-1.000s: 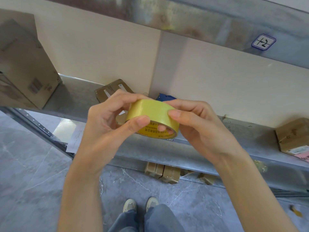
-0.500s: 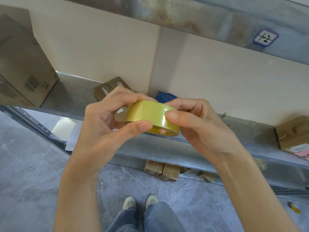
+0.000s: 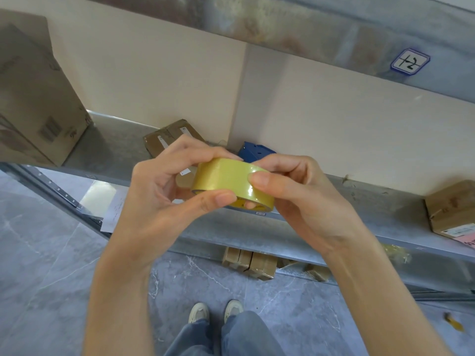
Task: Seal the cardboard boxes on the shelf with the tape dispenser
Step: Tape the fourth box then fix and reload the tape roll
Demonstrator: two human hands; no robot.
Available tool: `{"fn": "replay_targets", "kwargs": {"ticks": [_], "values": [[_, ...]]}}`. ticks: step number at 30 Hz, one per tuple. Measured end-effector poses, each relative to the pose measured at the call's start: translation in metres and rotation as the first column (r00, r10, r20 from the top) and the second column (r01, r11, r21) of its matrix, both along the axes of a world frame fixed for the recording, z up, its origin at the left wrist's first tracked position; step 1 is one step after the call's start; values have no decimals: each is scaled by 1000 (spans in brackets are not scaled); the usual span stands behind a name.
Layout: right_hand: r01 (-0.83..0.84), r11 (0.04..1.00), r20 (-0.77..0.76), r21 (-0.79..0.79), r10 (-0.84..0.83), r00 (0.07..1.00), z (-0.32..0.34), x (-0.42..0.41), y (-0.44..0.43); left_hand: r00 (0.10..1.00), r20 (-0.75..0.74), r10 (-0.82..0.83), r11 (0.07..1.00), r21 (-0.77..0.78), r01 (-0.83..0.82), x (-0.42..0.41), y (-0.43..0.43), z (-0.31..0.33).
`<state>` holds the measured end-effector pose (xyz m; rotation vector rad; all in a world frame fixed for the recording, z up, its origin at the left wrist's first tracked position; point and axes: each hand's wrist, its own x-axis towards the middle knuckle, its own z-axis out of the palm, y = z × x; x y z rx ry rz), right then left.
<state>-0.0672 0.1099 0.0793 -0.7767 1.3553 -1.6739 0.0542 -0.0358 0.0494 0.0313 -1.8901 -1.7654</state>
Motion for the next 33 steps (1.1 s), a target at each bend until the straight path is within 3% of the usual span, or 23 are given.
{"fn": "replay_targets", "kwargs": {"ticks": [7,27,33], "values": [[-121,992,-30,45,123,992,3,-6,5,999,39,12,1000,-11,-11,-3,-4,-6],[100,990,-33,100,-97,995,-10,5,-9,998,70,2,999,-45,1,-4,-5,-8],[220,975,114,12,-220,969,-16,4,-15,968,53,245,969,-57,-242,-19,1,-12]]}}
